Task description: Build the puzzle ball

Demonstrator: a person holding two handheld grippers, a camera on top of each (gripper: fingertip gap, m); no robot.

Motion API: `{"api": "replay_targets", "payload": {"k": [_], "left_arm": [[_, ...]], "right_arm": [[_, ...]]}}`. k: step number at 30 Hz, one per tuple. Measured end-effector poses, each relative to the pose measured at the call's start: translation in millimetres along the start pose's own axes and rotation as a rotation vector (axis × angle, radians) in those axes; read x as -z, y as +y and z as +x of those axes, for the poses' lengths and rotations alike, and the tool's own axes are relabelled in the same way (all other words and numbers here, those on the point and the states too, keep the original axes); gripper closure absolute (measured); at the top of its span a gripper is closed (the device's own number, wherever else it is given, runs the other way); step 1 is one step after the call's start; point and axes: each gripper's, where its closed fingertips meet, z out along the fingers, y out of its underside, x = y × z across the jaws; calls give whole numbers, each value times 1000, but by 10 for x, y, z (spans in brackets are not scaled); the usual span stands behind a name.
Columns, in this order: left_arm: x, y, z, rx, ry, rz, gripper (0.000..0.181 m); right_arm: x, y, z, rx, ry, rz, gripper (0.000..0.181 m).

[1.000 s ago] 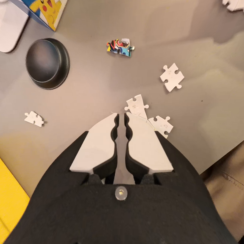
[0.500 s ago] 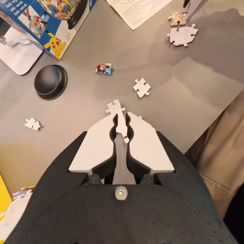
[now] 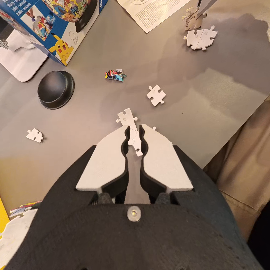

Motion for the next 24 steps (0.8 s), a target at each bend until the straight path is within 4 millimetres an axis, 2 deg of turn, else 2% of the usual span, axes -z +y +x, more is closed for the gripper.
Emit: {"api": "replay_targets", "payload": {"k": [2, 5, 8, 10, 16, 19, 21, 24], "left_arm": [[4, 2, -7, 1, -4, 0, 170], [16, -14, -14, 1, -7, 9, 170], [20, -16, -21, 0, -9, 11, 170], [17, -15, -18, 0, -7, 11, 170], [10, -3, -23, -3, -6, 8, 170], [3, 5, -29, -1, -4, 6, 170], [-2, 8, -40, 3, -5, 6, 170], [-1, -9, -58, 10, -10, 12, 170]], "right_arm": [[20, -15, -7, 28, 15, -2, 177], [77, -75, -111, 189, 70, -6, 181], [23, 26, -180, 274, 103, -58, 180], [36, 38, -140, 270, 130, -59, 179], [99, 180, -124, 260, 86, -100, 162], [176, 161, -118, 182, 26, -36, 161], [201, 210, -45, 156, 36, -36, 160], [215, 96, -50, 115, 17, 30, 158]]}}
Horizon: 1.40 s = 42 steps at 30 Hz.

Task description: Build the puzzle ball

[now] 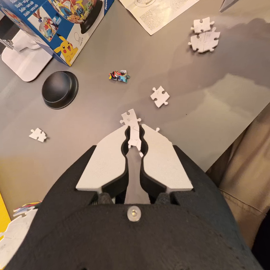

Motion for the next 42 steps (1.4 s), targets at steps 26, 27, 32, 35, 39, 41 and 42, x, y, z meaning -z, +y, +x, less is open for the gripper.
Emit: {"api": "replay_targets", "payload": {"k": [26, 27, 32, 35, 39, 41, 42], "left_arm": [[74, -64, -178, 41, -40, 57, 169], [82, -91, -196, 43, -46, 68, 169], [115, -344, -263, -20, -62, 155, 162], [158, -515, -220, -123, -43, 223, 155], [240, -694, 75, -350, 37, 320, 156], [261, -729, 198, -410, 59, 354, 167], [257, -717, 220, -420, 62, 355, 167]], "right_arm": [[-980, -1415, -621, -100, -221, 146, 160], [-911, -1426, -679, -123, -288, 167, 160], [-199, -1545, -1111, -196, -795, 341, 159], [189, -1493, -1290, -162, -1012, 395, 159], [426, -1416, -1460, -114, -1166, 403, 160], [453, -1407, -1516, -112, -1210, 389, 160], [461, -1391, -1534, -108, -1226, 384, 160]]}}
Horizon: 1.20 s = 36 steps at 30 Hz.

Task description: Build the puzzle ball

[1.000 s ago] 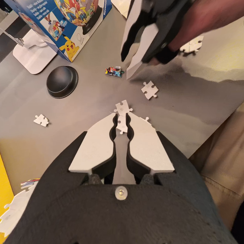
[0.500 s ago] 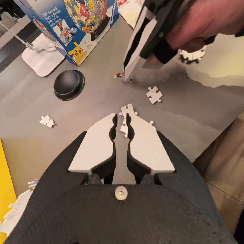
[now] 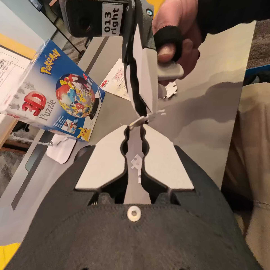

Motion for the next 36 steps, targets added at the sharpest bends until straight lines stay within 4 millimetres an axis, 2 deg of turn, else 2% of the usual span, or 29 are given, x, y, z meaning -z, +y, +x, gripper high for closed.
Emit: {"api": "replay_targets", "payload": {"k": [6, 9, 12, 17, 22, 24, 28, 32, 36], "left_arm": [[9, 68, 21, 98, 58, -22, 179], [-18, 86, 56, 186, 105, -36, 180], [-30, 59, 107, 377, 211, -13, 180], [5, 30, 52, 743, 363, 57, 180], [-5, 32, 12, 903, 409, 95, 180], [-18, 34, 25, 926, 419, 88, 179], [-22, 43, 30, 958, 428, 89, 180], [0, 58, -3, 951, 413, 96, 179], [41, 237, -74, 836, 280, -3, 171]], "right_arm": [[77, -65, 37, -58, -34, 73, 159], [106, -110, 51, -69, -29, 101, 166], [130, -131, 156, -85, 22, 124, 168], [323, -370, 170, -11, 105, 236, 161], [295, -325, 134, 67, 170, 167, 157], [246, -301, 149, 79, 186, 141, 160], [196, -270, 214, 113, 245, 99, 178], [197, -259, 269, 118, 288, 79, 181], [210, -232, 364, 83, 333, 68, 181]]}}
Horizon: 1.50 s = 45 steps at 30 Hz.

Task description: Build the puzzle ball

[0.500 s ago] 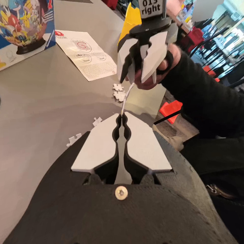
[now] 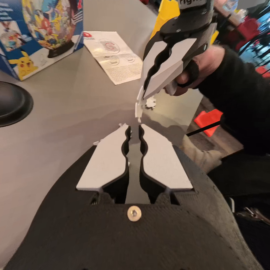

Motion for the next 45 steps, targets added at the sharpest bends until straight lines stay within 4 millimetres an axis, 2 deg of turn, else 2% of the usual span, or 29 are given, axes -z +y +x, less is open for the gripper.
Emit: {"api": "replay_targets", "payload": {"k": [3, 6, 12, 15, 17, 23, 38, 45], "left_arm": [[61, 102, -81, -48, -94, -49, 170], [53, 296, -168, -154, -210, -154, 171], [-52, 611, -144, -201, -263, -255, 171], [-53, 691, -212, -240, -307, -298, 171], [-38, 713, -268, -273, -337, -315, 171], [-87, 792, -268, -290, -323, -339, 170], [-158, 819, -301, -358, -342, -361, 171], [-201, 749, -303, -399, -324, -349, 172]], "right_arm": [[10, 87, 168, -43, 80, -33, 181], [-35, 195, 306, -77, 165, -77, 181], [-261, 513, 405, -161, 230, -159, 181], [-349, 577, 416, -165, 231, -186, 181], [-400, 592, 419, -167, 235, -200, 181], [-535, 679, 429, -163, 238, -258, 180], [-608, 723, 474, -203, 223, -298, 180], [-622, 746, 495, -214, 229, -311, 180]]}}
